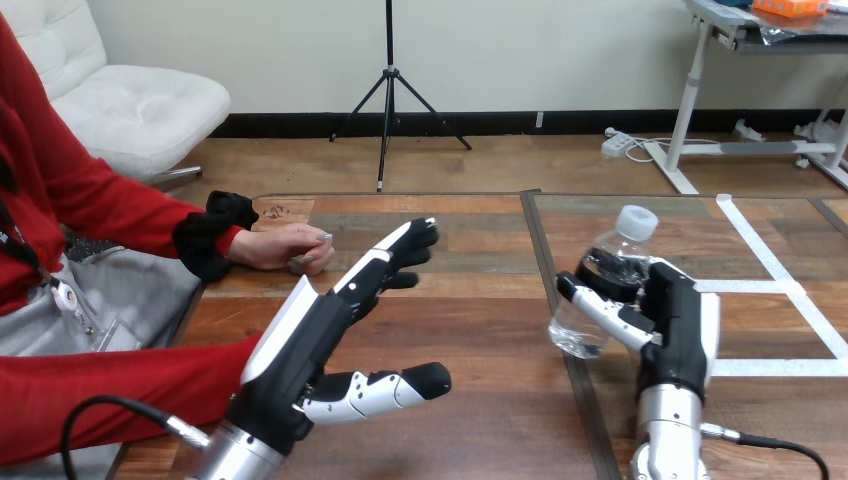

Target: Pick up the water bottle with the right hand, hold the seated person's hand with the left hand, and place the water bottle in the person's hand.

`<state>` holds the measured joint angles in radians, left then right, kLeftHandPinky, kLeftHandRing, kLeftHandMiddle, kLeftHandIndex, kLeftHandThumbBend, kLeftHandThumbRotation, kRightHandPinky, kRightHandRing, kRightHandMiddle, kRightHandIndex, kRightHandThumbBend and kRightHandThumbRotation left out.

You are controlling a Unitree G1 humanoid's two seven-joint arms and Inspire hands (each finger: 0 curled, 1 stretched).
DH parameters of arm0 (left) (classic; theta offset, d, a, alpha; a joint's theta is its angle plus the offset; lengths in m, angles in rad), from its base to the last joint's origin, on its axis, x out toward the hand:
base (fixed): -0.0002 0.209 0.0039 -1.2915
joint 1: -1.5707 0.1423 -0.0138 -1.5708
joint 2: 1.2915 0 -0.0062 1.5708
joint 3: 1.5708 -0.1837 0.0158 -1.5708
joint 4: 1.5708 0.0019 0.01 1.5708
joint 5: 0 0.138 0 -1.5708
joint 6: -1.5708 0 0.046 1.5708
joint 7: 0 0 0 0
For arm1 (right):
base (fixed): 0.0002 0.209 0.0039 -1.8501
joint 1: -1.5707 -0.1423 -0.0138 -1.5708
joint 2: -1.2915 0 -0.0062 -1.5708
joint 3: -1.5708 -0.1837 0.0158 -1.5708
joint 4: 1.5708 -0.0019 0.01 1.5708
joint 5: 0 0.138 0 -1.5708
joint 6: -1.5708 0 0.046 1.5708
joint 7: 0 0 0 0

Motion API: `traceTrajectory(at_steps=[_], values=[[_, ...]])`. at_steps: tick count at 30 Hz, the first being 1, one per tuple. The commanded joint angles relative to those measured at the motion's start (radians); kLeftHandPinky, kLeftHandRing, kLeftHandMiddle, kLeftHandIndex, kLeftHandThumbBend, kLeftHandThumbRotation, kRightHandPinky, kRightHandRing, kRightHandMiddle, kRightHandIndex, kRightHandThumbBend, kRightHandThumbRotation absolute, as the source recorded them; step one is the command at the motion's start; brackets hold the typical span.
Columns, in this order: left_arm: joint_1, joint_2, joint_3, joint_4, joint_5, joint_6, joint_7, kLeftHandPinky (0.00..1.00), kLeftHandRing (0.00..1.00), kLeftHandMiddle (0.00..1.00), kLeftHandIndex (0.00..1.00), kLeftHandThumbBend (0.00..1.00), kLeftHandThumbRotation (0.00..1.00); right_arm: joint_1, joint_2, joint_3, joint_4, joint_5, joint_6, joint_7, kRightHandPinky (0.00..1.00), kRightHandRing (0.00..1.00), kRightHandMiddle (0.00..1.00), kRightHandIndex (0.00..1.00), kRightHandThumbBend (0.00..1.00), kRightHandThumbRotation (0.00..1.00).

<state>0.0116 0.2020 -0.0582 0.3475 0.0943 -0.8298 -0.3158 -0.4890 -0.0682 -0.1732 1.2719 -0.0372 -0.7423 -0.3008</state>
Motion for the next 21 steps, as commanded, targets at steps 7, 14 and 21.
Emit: traceTrajectory(at_steps=[7,14,21], values=[[-0.035,0.058,0.026,-0.11,0.026,0.045,0.029,0.88,0.92,0.92,0.93,0.95,0.65,-0.049,0.022,-0.008,-0.078,0.022,-0.086,0.034,0.43,0.45,0.47,0.45,0.74,0.0],[-0.044,0.101,0.046,-0.138,0.041,0.072,0.034,0.89,0.93,0.93,0.93,0.96,0.65,-0.051,0.033,-0.015,-0.08,0.037,-0.096,0.06,0.45,0.45,0.47,0.45,0.74,0.0],[-0.059,0.141,0.063,-0.153,0.036,0.098,0.024,0.9,0.94,0.93,0.93,0.97,0.63,-0.048,0.04,-0.01,-0.089,0.036,-0.11,0.065,0.45,0.45,0.47,0.45,0.76,0.0]])
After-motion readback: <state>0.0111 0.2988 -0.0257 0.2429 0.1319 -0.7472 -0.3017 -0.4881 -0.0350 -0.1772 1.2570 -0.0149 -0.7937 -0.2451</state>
